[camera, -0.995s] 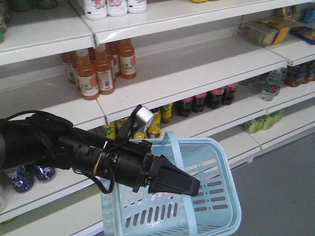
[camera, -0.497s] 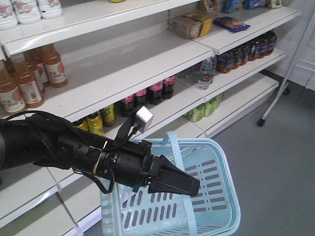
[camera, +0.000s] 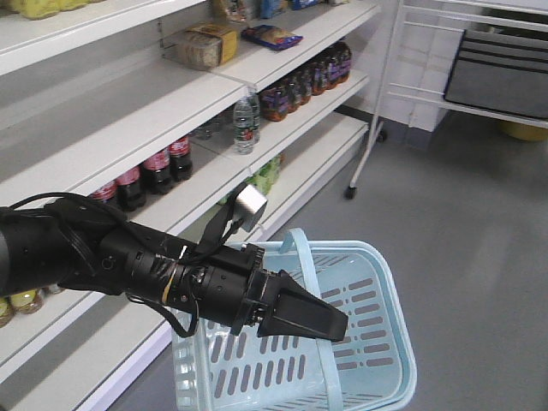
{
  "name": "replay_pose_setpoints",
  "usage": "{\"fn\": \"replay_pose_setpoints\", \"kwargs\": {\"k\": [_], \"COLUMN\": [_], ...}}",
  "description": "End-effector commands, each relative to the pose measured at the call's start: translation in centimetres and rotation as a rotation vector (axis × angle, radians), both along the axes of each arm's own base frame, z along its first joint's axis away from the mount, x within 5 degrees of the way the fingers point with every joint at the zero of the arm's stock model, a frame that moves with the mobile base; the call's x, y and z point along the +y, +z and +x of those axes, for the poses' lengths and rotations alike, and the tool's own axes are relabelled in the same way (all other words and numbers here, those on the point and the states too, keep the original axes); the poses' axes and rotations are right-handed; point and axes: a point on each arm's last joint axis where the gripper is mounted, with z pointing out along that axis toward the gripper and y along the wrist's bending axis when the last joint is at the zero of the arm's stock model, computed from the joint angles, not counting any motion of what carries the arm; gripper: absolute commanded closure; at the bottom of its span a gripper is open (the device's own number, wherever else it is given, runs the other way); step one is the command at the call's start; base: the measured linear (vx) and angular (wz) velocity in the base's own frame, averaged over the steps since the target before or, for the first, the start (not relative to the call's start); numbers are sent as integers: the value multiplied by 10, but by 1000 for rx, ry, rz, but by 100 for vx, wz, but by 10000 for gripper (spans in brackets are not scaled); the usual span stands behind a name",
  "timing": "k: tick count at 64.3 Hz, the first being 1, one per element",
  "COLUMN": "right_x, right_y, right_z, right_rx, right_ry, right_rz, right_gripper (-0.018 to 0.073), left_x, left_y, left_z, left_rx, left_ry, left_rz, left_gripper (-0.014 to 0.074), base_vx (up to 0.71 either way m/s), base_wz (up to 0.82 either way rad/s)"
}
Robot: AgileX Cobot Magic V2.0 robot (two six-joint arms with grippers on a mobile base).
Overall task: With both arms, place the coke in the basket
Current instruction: 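Turn the base away from the shelf holding the basket in the left gripper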
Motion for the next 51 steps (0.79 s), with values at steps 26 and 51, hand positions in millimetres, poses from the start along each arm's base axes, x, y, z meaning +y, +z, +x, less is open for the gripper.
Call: {"fn": "replay_pose_setpoints", "kwargs": {"k": [26,51], "right_x": [1,1], "right_y": [1,1], "right_z": [0,0], "right_rx": [-59,-59], "right_ry": [14,14], "right_rz": [-20,-20], "right_gripper": [565,565], "left_x": [2,2], "left_y": [37,37], "left_z": [-16,-16], "left_rx": [14,14], "left_ry": [-128,-128], "left_rz": [-194,-194], "left_gripper": [603,601], "base_vx": [8,12], "base_wz": [-54,-48]}}
